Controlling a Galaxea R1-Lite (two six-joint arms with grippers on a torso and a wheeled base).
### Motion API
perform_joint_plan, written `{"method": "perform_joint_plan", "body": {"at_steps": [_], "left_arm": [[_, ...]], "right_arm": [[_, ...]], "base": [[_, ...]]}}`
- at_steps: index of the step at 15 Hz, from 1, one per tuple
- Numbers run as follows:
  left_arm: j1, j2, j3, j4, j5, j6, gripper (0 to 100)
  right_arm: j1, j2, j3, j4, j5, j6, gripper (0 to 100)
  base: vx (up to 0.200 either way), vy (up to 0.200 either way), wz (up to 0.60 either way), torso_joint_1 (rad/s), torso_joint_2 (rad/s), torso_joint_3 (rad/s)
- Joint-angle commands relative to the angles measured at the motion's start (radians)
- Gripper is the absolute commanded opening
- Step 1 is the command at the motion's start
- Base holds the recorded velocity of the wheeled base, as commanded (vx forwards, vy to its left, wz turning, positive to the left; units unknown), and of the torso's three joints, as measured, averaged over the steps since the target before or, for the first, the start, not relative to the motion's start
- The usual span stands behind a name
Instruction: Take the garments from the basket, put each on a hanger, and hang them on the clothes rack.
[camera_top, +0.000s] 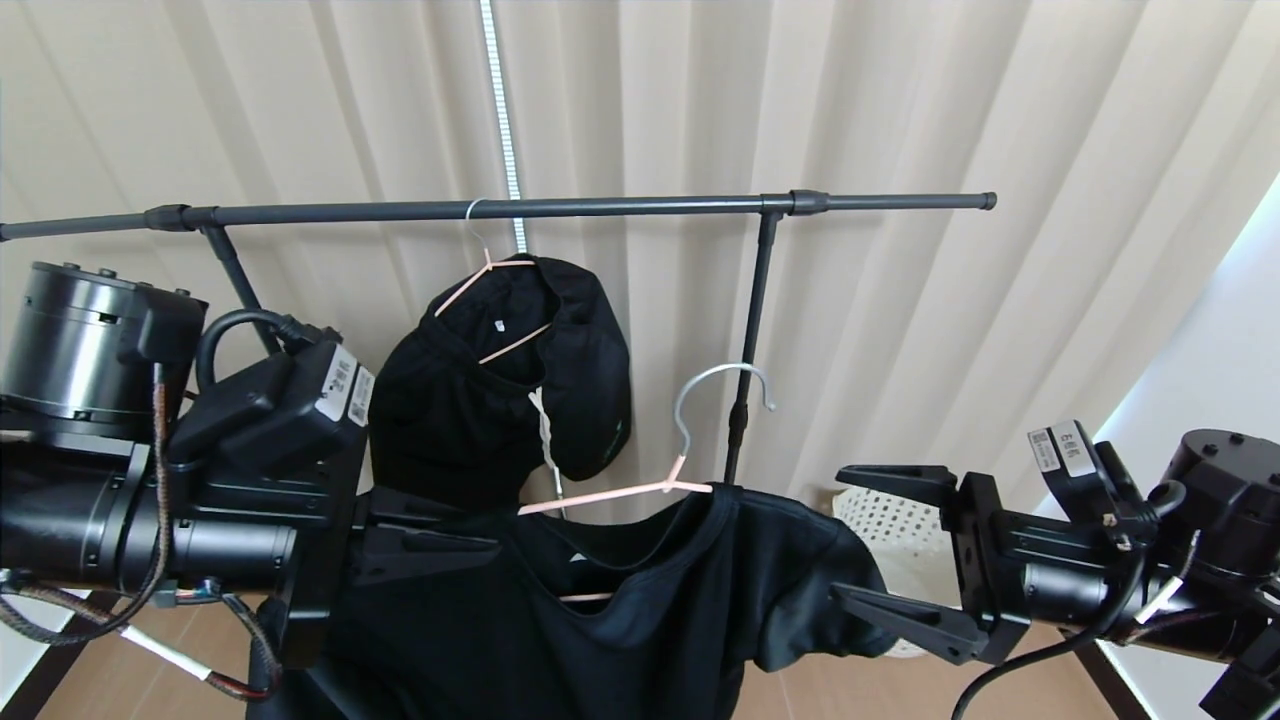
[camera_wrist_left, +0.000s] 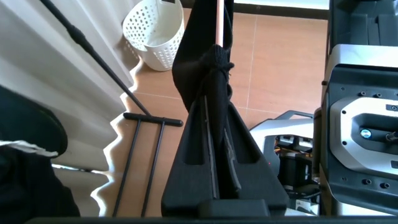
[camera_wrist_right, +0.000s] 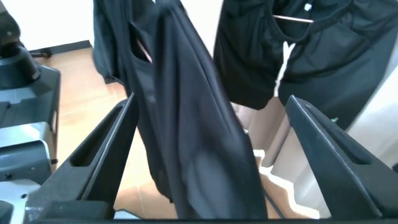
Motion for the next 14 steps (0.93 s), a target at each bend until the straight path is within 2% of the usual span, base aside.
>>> {"method": "perform_joint_plan", "body": {"at_steps": [1,4,13,14], "left_arm": [[0.028,-0.054,0.011,0.0,0.0,-0.004,0],[0.062,-0.091,0.027,0.001,0.0,-0.018,0],[0.077,-0.185,0.059,0.0,0.0,-0.062,0],[0.077,-0.188,0.059,0.0,0.0,-0.073,0]], "right_arm": [[-0.014,0.056,0.002,-0.037,0.002,-0.001,100],[-0.02,0.108,0.008,-0.083,0.002,-0.002,100],[-0.041,0.255,-0.05,-0.085,-0.016,-0.004,100],[-0.046,0.266,-0.064,-0.085,-0.047,-0.002,0]], "base": [[0.0,0.0,0.0,0.0,0.0,0.0],[0.0,0.0,0.0,0.0,0.0,0.0],[0.0,0.0,0.0,0.0,0.0,0.0],[0.0,0.0,0.0,0.0,0.0,0.0]]}}
